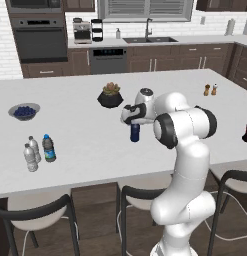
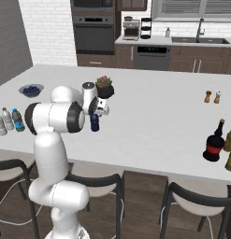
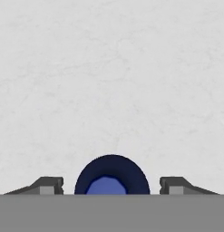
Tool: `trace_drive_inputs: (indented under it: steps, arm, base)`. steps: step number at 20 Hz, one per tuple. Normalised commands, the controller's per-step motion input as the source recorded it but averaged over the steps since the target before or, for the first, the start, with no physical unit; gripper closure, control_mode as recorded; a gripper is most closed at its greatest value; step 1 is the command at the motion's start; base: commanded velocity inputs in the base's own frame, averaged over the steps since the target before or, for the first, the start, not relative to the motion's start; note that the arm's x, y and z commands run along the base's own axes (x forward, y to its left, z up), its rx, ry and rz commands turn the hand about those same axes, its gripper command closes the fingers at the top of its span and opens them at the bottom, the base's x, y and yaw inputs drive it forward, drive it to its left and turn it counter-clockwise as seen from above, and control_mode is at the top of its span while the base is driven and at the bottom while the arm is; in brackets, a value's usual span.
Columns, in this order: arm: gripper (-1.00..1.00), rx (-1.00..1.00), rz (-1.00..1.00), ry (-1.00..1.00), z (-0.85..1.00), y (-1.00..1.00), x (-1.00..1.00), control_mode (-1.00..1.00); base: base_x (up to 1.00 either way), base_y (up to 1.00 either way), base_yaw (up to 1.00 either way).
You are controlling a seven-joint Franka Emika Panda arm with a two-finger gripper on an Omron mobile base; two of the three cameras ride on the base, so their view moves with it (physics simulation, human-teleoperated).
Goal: Move the plastic bottles in the middle to the plastics group, and the glass bottles in the middle to the glass group.
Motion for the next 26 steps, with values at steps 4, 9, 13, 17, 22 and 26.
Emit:
trace_drive_inputs:
  steps: [4,9,13,17,22,26]
  arm:
    - [1.0,0.0,0.0,0.0,0.0,0.0,0.0,-1.0]
    - [1.0,0.0,0.0,0.0,0.0,0.0,0.0,-1.0]
    - [1.0,0.0,0.0,-0.01,0.08,0.0,-0.07,-1.0]
    - [1.0,0.0,0.02,-0.02,0.4,0.23,-0.09,-1.0]
    - [1.0,0.0,0.07,-0.01,0.6,0.38,-0.22,-1.0]
    - [1.0,0.0,0.1,0.0,0.57,0.47,-0.29,-1.0]
  base:
    - [0.0,0.0,0.0]
    - [0.0,0.0,0.0]
    - [0.0,0.0,0.0]
    - [0.0,0.0,0.0]
    - [0.0,0.0,0.0]
    - [0.0,0.0,0.0]
